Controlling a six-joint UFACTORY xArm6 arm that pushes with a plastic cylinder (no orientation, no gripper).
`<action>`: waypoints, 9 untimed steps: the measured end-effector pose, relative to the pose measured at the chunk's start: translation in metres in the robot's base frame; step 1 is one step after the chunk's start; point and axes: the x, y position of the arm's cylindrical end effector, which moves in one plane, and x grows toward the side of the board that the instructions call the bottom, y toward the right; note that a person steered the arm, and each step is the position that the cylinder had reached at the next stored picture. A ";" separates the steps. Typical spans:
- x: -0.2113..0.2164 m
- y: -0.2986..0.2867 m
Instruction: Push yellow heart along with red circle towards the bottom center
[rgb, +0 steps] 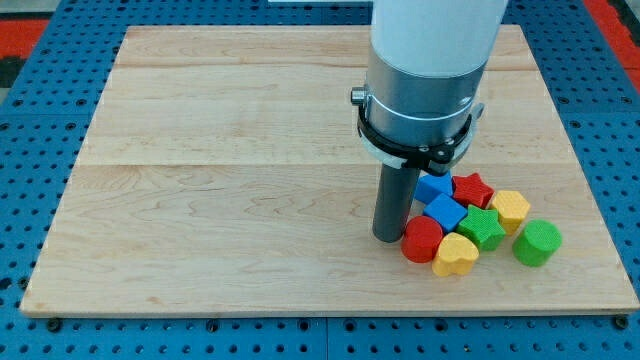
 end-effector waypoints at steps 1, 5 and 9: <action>0.000 0.000; 0.011 -0.009; 0.081 0.067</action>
